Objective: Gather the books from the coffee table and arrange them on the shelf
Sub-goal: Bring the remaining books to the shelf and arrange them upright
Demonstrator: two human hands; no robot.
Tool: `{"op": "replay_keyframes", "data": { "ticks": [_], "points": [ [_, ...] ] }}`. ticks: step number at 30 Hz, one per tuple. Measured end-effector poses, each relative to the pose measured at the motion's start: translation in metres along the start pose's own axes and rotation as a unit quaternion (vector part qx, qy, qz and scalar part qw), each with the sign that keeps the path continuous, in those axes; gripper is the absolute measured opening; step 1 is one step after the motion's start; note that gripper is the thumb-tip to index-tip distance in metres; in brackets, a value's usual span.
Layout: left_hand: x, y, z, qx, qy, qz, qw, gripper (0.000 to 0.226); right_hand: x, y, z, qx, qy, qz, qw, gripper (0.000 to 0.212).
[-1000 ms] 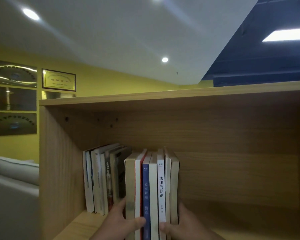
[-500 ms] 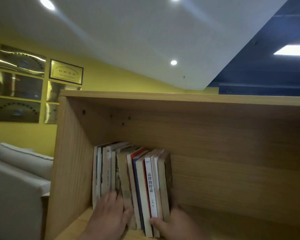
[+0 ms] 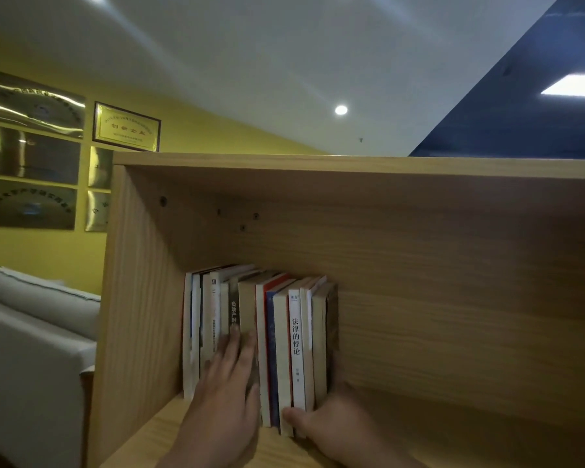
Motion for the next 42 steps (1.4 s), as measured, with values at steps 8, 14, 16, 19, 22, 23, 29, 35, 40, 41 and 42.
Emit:
{"op": "replay_keyframes", "data": {
  "ticks": [8,14,16,19,22,23,29,35,40,41,42],
  "points": [
    [0.004,0.007,-0.009,0.030,-0.022,-0.012,0.999,0.082,0.014,-0.009,-0.003,0.010,-0.024,0.047,0.999,0.141],
    [0.009,0.012,-0.008,0.093,0.000,0.012,0.996,0.098,0.015,-0.012,-0.003,0.018,-0.039,0.060,0.997,0.140],
    [0.010,0.010,-0.005,0.102,-0.002,0.020,0.995,0.100,0.016,-0.012,-0.004,0.030,-0.042,0.063,0.997,0.139],
    [0.006,0.007,-0.001,0.066,-0.014,0.006,0.998,0.098,0.016,-0.012,-0.003,0.050,-0.034,0.068,0.996,0.132],
    [0.006,0.005,-0.007,0.107,-0.010,-0.091,0.990,0.092,0.015,-0.011,0.000,0.058,-0.026,0.078,0.995,0.128],
    [0.008,0.007,-0.011,0.124,0.005,-0.106,0.987,0.096,0.015,-0.011,0.000,0.055,-0.028,0.079,0.995,0.128],
    [0.023,0.010,-0.017,0.149,0.028,-0.092,0.984,0.147,0.015,-0.009,0.000,0.051,-0.025,0.065,0.996,0.134],
    [0.017,0.011,-0.020,0.104,0.016,-0.053,0.993,0.138,0.009,-0.006,0.000,0.070,-0.019,0.060,0.996,0.129],
    [0.017,0.012,-0.018,0.077,0.033,-0.012,0.996,0.123,0.008,-0.008,-0.001,0.095,-0.021,0.056,0.994,0.121],
    [0.018,0.012,-0.019,0.084,0.045,-0.012,0.995,0.123,0.008,-0.009,-0.001,0.101,-0.020,0.056,0.993,0.118],
    [0.018,0.012,-0.019,0.086,0.050,-0.011,0.995,0.123,0.009,-0.010,-0.001,0.109,-0.019,0.059,0.992,0.115]
  ]
}}
Point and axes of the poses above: each hand's wrist, its own x-axis towards the middle knuckle, its own z-axis out of the back of the hand, y = z × x, the point moved 2 cm from there along x, towards the middle knuckle, and after that the axes turned 13 degrees about x, right-handed, at the moved point
